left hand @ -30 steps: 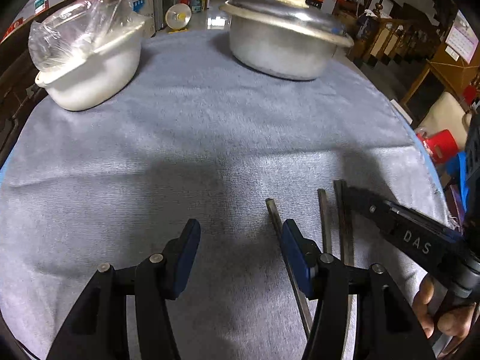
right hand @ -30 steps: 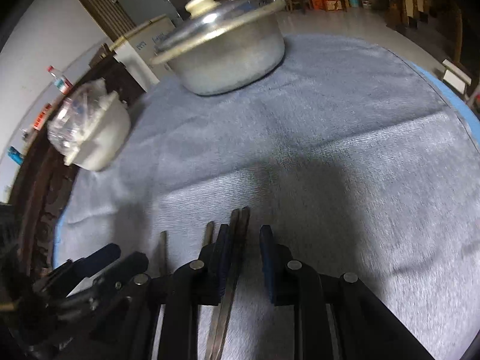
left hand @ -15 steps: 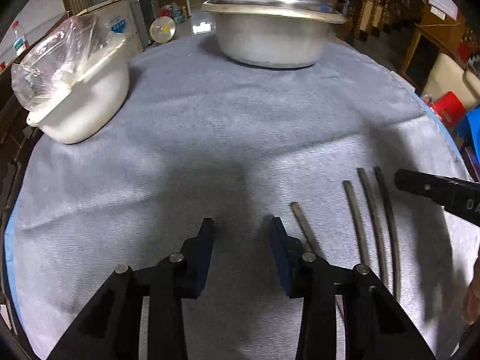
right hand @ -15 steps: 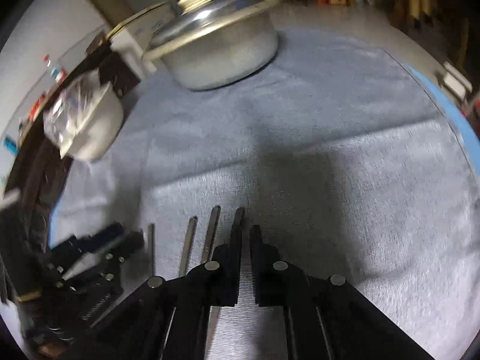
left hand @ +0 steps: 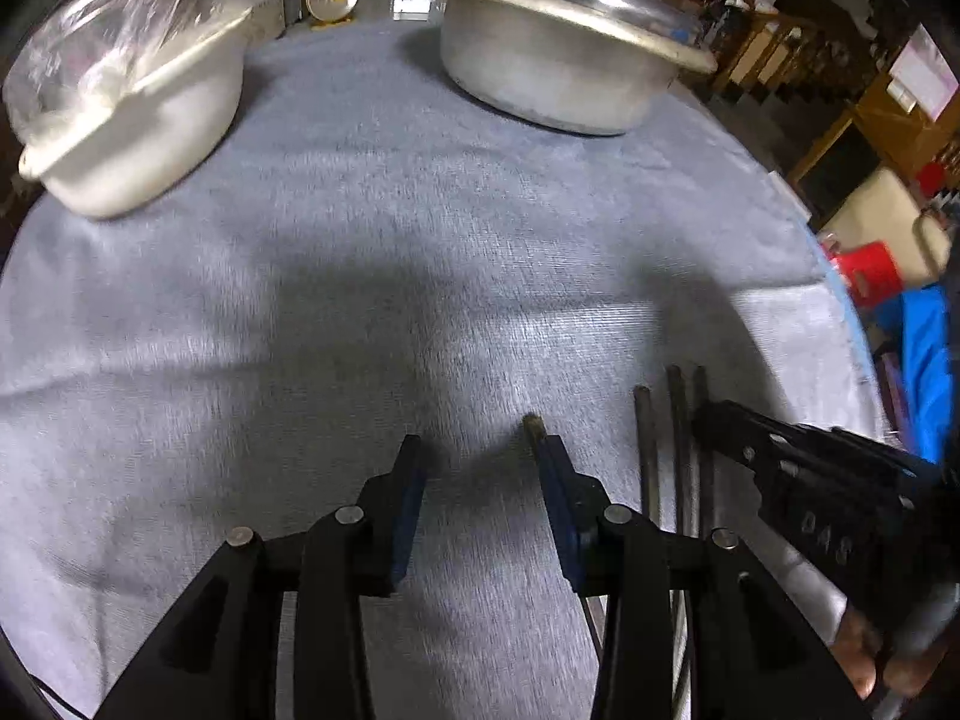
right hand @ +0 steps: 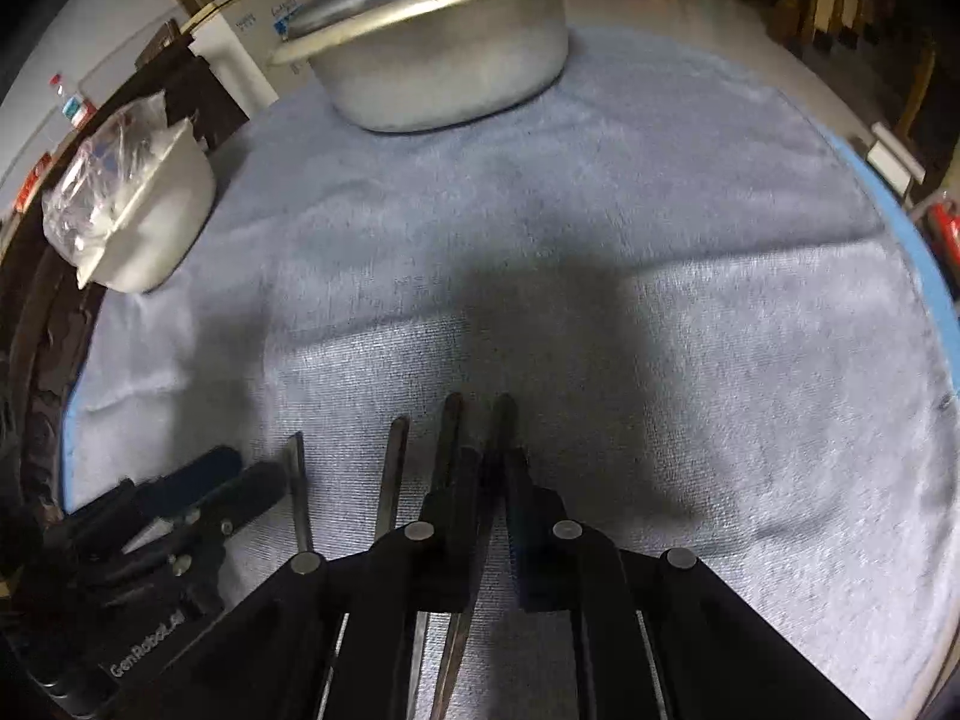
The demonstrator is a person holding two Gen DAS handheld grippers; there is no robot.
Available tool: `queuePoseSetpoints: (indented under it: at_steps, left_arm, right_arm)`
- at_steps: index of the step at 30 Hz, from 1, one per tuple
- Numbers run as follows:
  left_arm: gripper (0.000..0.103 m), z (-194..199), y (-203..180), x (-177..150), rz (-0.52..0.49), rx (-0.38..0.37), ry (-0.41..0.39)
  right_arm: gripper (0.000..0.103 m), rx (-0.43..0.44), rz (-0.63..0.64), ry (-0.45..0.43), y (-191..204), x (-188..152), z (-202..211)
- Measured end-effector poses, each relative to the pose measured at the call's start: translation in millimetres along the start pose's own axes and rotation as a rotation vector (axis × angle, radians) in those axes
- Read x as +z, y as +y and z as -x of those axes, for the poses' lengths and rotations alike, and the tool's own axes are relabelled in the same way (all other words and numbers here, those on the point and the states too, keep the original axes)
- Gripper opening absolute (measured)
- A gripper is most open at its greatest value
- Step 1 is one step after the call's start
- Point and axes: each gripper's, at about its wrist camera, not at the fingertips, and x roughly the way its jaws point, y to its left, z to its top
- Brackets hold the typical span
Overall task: Organize utensils
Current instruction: 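Close the right tool on a brown chopstick while the left tool grips another chopstick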
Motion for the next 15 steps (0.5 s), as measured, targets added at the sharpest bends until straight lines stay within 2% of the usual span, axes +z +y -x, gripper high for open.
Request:
queuePoseSetpoints:
  at_steps: [2,6,8,10,15]
  left_arm:
    - [0.04,-1,-6,0,-0.003,0.024,0.001]
    - [0.04,-5,-21,0,-0.08,0.064,-0.008]
    - [0.031,-10,-32,0,-0.138,0.124,-0.018]
    - [0.021,-10,-39,-1,-0.179,0.112,-0.026]
    - [0.016,-10,-39,-1,-0.239,0.106,-0.001]
  right_arm:
    - [0.011,-0.013,0.018,-0.009,2,-3,1]
    - [0.009,-0.061,0.091,-0.026,6,-10,3]
    - [0.007,-0.099,0.107,-0.034,2,-13,5]
    - [0.007,-0.109,0.092,-0.031,-8,-14,7]
    - [0.009,-0.093,0.068,0.048,-24,-12,11]
